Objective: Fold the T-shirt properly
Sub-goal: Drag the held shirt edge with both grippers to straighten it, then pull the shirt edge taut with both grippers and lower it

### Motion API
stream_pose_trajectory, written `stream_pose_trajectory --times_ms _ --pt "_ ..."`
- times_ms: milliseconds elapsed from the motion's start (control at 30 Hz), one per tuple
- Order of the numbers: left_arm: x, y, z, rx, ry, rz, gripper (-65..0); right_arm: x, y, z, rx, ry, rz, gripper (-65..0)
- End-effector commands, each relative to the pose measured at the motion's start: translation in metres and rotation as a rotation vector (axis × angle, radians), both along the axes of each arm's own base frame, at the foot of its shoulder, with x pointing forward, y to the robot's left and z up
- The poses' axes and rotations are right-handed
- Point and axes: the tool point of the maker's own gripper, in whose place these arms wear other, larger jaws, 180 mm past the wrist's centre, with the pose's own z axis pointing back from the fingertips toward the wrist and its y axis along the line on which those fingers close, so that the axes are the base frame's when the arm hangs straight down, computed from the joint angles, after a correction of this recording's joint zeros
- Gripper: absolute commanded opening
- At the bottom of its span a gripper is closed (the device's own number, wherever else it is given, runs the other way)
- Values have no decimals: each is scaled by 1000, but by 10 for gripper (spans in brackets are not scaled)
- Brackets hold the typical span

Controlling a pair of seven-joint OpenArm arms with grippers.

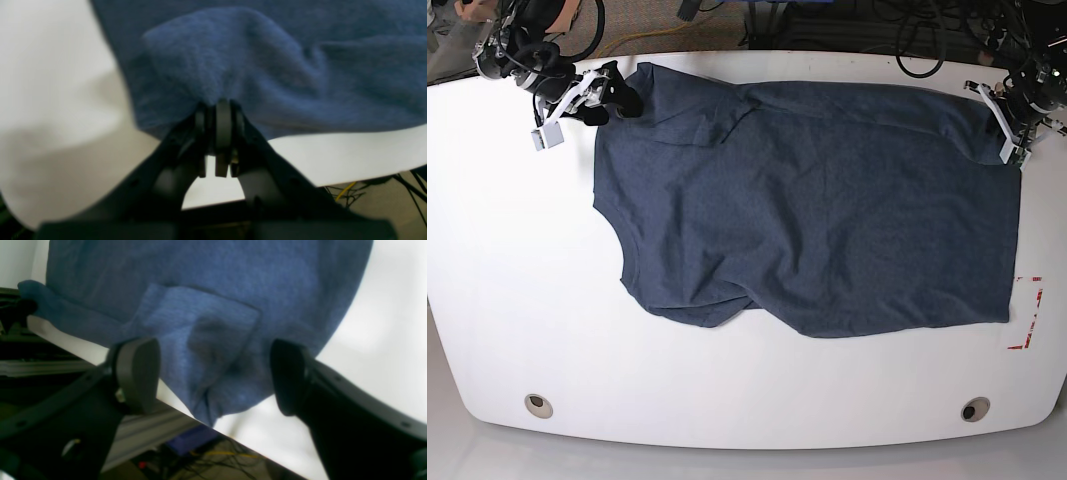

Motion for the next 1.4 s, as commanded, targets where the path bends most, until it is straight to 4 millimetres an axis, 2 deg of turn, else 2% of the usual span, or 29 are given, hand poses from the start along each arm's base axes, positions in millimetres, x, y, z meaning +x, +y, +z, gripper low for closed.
stream_pose_trajectory --times_ms 0,167,267,467,767,833,933,1000,1067,1367 --pt "8 3 10 18 -29 -22 -650 5 -5 8 -29 -34 5 -155" --pt "8 -2 8 13 -23 -38 -650 0 -8 -3 -65 11 3 -155" --pt "9 -3 7 11 -23 -40 -650 -4 0 -11 -76 38 17 -155" --pt "14 -3 10 12 -38 -39 -650 -4 28 -14 -48 44 104 -155" --pt "15 -2 11 13 -40 -36 -650 -2 46 -15 -19 36 123 -157" --pt "15 -2 11 13 -40 -36 -650 -2 49 -13 -19 28 135 -163" --pt "15 -2 11 13 -40 -36 -650 3 43 5 -71 -28 140 -220" --pt "15 -2 11 13 -40 -36 -650 0 39 15 -103 -52 138 -243" --pt "15 -2 11 14 -42 -37 -650 -3 38 23 -128 -72 143 -241" --pt "16 -4 11 12 -43 -42 -650 -4 36 22 -133 -68 141 -235"
